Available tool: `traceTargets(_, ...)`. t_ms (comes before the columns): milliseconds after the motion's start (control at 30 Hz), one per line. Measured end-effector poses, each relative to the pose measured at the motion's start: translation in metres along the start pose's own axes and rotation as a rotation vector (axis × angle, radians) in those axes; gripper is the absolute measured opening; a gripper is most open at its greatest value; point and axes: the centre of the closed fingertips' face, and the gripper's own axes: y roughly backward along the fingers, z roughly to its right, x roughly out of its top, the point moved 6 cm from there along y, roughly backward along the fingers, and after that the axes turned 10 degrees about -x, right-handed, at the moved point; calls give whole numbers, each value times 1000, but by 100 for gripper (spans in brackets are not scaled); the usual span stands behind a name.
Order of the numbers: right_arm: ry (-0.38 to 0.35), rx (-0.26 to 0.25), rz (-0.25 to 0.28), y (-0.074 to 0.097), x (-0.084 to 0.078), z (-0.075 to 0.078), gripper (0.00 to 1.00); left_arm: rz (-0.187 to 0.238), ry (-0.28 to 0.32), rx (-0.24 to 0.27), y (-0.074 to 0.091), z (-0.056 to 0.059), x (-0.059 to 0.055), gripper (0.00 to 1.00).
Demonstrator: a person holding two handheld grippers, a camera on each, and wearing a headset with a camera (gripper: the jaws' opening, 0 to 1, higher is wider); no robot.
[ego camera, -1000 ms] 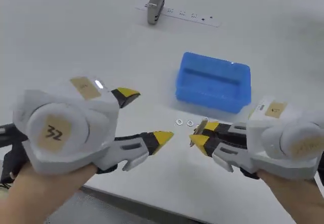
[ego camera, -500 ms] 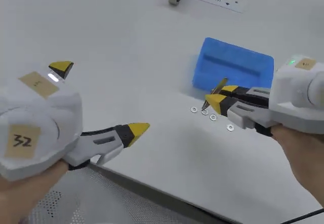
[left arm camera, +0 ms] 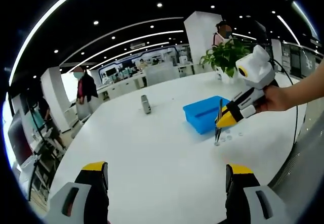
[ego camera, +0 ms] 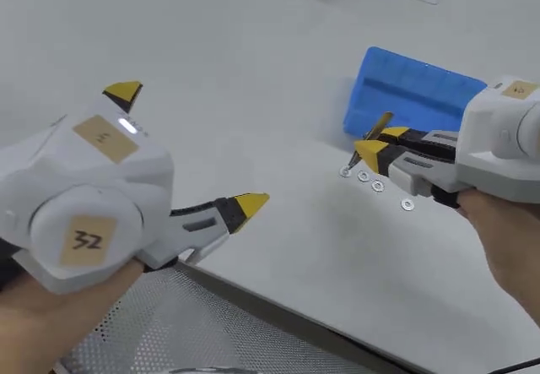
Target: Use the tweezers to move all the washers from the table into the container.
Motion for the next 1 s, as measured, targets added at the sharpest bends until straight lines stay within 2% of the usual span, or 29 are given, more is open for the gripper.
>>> traceTargets(167,24,-3,-11,-4,-3,-2,4,-17,-15,-10,-1,2,-2,99)
traceTargets(433,26,-13,-1,-3,-3,-1,4,-32,-23,-34,-3,4,-4,99)
traceTargets(633,36,-27,-16,-1,-1,-2,3,-28,-19,-60,-3,7,-4,99)
traceTargets(800,22,-31,21,12,14,-3,3,-29,-17,-103,-3,11,-3,99)
traceTargets(1000,-14,-62,76,29,32,7,3,-18,-13,-178,2,15,2,99)
